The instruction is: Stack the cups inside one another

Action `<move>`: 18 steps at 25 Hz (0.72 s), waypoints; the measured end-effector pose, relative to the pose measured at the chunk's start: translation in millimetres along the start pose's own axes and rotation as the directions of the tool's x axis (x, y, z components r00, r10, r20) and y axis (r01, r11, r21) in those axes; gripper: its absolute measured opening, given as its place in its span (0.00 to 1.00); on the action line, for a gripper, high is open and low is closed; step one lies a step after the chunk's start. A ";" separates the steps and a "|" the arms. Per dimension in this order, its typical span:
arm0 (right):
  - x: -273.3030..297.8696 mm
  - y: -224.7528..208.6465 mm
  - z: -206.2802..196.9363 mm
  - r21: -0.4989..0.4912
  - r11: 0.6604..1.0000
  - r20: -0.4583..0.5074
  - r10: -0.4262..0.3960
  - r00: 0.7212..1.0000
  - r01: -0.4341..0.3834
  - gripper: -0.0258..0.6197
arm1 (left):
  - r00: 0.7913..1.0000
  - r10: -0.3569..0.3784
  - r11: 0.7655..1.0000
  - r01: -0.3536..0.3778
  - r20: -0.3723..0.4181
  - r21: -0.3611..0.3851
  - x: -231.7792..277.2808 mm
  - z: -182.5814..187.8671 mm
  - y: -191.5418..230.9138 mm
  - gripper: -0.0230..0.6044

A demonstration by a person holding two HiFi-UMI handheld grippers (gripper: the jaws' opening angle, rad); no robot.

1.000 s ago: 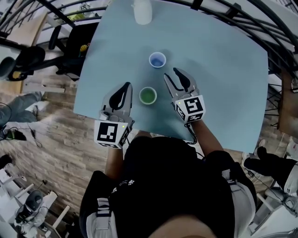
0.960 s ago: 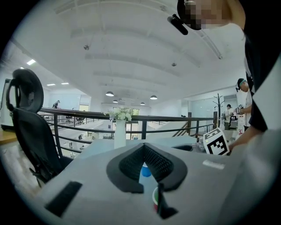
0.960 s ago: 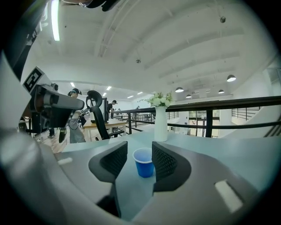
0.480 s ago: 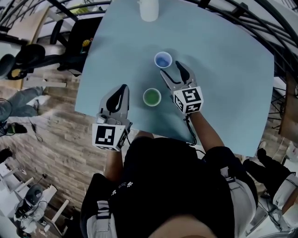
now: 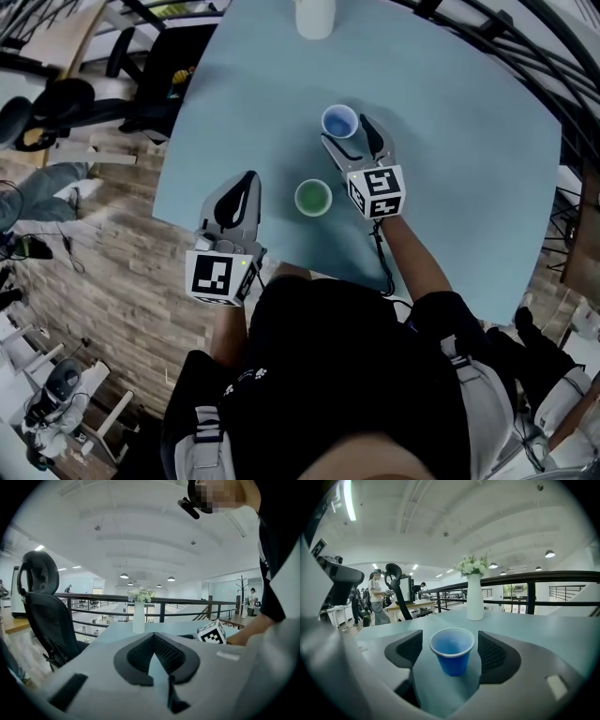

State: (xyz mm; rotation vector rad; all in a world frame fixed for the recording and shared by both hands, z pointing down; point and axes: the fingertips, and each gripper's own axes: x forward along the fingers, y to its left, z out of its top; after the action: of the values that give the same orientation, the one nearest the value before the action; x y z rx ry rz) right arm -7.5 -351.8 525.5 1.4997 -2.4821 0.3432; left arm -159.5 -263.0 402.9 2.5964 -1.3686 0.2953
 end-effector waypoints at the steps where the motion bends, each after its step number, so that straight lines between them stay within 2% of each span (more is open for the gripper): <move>1: 2.7 -0.1 -0.9 -0.001 1.000 -0.002 -0.001 1.000 0.001 0.62 | 1.000 0.004 1.000 -0.004 -0.004 -0.003 -0.8 -0.9 1.5 0.03; 11: 17.8 -4.4 -13.6 -0.034 0.999 -0.035 -0.020 0.999 0.019 0.62 | 1.000 0.030 1.000 -0.030 0.001 -0.005 -7.5 -1.4 10.2 0.03; 18: 19.1 -3.2 -15.5 -0.038 0.999 -0.046 -0.011 0.999 0.009 0.59 | 0.999 0.046 0.999 -0.046 -0.004 -0.015 -13.9 -4.0 15.1 0.03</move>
State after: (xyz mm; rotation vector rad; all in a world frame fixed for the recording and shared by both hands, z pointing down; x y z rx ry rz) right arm -12.2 -364.4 546.3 1.4716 -2.4309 0.3242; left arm -180.1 -259.3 404.2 2.5544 -1.4252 0.2951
